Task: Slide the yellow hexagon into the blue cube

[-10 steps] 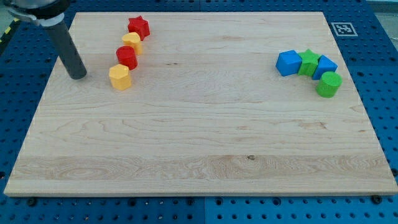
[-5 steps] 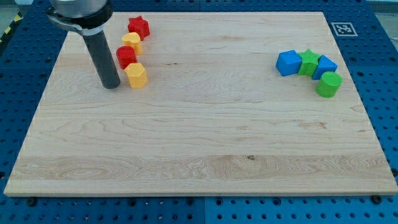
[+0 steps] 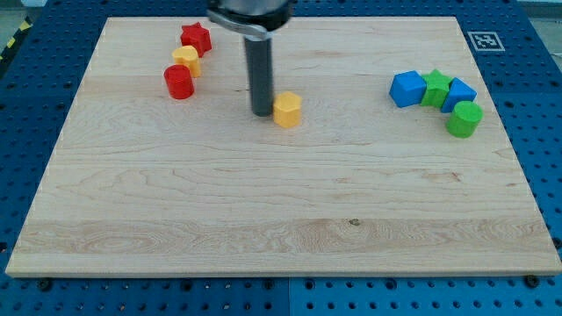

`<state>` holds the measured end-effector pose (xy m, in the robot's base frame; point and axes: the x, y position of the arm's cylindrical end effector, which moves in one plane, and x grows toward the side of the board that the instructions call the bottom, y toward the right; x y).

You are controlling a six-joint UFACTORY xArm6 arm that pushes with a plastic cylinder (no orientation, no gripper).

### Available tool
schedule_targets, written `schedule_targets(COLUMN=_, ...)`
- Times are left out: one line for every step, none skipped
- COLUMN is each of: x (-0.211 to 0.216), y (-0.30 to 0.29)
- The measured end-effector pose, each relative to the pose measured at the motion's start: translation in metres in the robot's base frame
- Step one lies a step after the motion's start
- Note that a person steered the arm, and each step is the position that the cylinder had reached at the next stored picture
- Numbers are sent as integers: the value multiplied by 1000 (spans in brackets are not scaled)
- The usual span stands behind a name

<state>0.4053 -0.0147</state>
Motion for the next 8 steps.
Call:
schedule_targets(x=25, y=33)
schedule_targets(x=31, y=59)
schedule_targets(x=29, y=82)
schedule_targets(x=22, y=85)
schedule_targets(x=14, y=78)
schedule_targets(x=14, y=78)
schedule_targets(x=11, y=78)
schedule_targets(x=10, y=89)
